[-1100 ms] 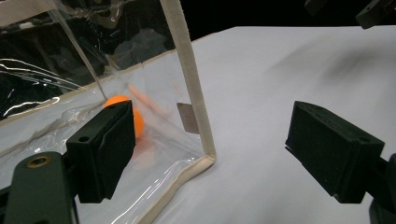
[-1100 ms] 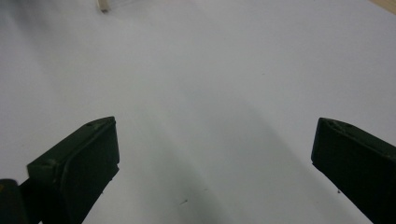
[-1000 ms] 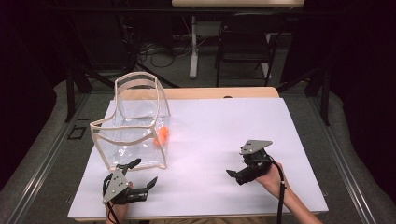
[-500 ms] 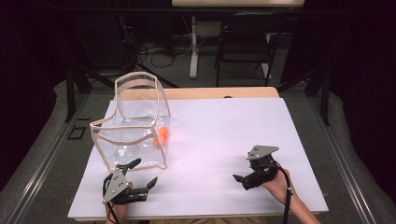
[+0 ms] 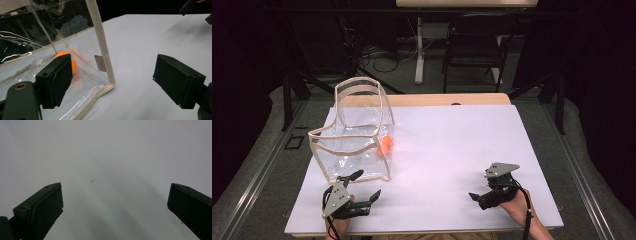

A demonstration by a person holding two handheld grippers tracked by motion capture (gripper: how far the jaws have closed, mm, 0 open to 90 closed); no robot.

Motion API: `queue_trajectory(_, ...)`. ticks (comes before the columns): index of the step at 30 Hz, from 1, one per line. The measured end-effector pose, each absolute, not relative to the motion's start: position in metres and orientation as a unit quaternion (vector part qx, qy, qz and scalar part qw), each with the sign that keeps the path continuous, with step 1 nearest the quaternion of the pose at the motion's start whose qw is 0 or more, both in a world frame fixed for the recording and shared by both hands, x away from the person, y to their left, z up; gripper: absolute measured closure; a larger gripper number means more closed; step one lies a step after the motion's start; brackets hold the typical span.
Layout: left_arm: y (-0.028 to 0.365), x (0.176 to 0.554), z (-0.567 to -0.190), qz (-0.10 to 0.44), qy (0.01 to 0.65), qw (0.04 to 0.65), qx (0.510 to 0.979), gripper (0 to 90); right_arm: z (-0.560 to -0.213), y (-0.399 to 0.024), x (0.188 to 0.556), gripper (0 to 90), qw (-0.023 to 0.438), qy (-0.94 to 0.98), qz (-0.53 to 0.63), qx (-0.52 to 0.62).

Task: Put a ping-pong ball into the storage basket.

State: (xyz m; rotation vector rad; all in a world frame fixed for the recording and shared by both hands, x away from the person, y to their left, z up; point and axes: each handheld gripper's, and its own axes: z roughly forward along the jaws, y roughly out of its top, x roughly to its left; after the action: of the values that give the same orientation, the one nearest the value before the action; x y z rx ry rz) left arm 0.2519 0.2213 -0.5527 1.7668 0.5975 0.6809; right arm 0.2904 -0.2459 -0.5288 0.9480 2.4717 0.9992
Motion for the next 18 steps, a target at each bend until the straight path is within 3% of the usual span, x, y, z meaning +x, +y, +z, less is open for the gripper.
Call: queue_trajectory(18, 0.221, 0.252, -0.554, 0.287, 0.254, 0.546, 0.745, 15.4, -0.537, -0.264, 0.279, 0.0, 0.175, 0.843, 0.367, 0.352)
